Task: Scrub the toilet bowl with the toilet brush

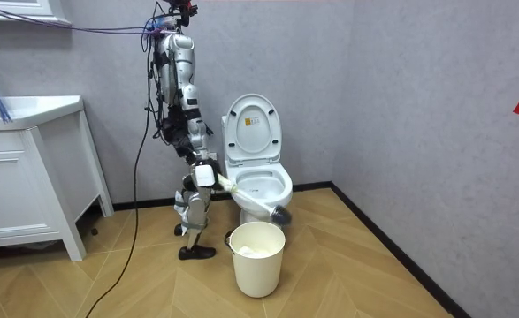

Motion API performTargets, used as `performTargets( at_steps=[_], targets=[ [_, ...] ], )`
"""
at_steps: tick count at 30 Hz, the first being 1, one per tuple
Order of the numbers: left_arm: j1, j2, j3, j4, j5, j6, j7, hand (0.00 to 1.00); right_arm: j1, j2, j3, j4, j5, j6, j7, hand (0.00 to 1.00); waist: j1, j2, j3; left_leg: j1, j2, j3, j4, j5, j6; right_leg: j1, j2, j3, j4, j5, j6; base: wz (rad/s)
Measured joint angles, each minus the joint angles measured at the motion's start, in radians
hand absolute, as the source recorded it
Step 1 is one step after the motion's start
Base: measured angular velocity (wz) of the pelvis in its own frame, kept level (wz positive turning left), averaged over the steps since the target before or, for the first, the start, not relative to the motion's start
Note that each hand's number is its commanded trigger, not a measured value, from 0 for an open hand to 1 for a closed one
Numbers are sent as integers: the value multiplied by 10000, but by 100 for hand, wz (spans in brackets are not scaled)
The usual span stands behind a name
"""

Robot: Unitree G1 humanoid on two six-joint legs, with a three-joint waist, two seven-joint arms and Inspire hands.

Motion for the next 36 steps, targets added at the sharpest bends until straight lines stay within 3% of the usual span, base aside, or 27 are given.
performTargets(
  at_steps=[2, 6, 14, 15, 18, 22, 26, 28, 31, 36],
  targets=[
    [212, -61, 210, -726, 263, -98, 266, 0, 238, 11, -77, -455, -580, -135, -112, 100, 7, -67, -26, 396, -9, -33, -225, 8, -14, 376, 27, -4, -203, 3, 8, 6],
    [751, -93, 561, -2753, 1179, -535, 815, 0, 620, 14, -168, -973, -2269, -760, -121, 100, 63, -111, -33, 1096, 10, -34, -609, 14, -23, 1090, 129, 12, -693, 45, 75, 0],
    [945, -114, 657, -5828, 2452, -1017, 1649, 0, 933, 139, -290, -1050, -3810, -1016, -78, 100, 22, -5, -66, 1665, -12, -145, -932, 14, -22, 1730, 224, 73, -1297, 111, 142, 1],
    [879, -109, 701, -6067, 2747, -1272, 1867, 0, 959, 177, -297, -1012, -3864, -1024, -30, 100, 28, 27, -71, 1695, -13, -126, -944, 15, -22, 1748, 233, 182, -1314, 111, 143, -11],
    [734, -96, 732, -6182, 3273, -1638, 2260, 0, 937, 202, -298, -729, -4177, -1122, 115, 100, -8, 87, -84, 1871, -9, -17, -1072, 16, -20, 1899, 275, 319, -1432, 142, 150, -11],
    [607, -72, 679, -6287, 3912, -1645, 2296, 0, 892, 202, -314, -473, -5323, -1135, 232, 100, -283, 73, -66, 2100, 20, 101, -1215, 27, -34, 2010, 329, 631, -1502, 141, 150, -6],
    [616, 2, 383, -6095, 3890, -1643, 2220, 0, 903, 200, -372, -486, -5580, -1127, 233, 100, -282, 68, -59, 2258, 79, 369, -1359, 30, -37, 2003, 387, 897, -1534, 191, 121, -21],
    [563, 297, -246, -5371, 3886, -1652, 2048, 0, 923, 198, -365, -626, -5595, -1109, 269, 100, -297, 67, -53, 2247, 92, 388, -1365, 29, -37, 2010, 423, 1015, -1576, 261, 131, -11],
    [590, 507, -909, -4529, 3882, -1610, 1536, 0, 895, 197, -365, -797, -5709, -1111, 442, 100, -430, 78, -46, 2244, 121, 420, -1365, 28, -37, 1995, 461, 1112, -1607, 329, 123, -5],
    [566, 734, -1435, -3473, 3907, -1529, 901, 0, 765, 98, -357, -796, -6295, -1076, 589, 100, -531, 51, -33, 2230, 151, 470, -1424, 24, -42, 1909, 482, 1126, -1570, 370, 108, -1]
  ],
)
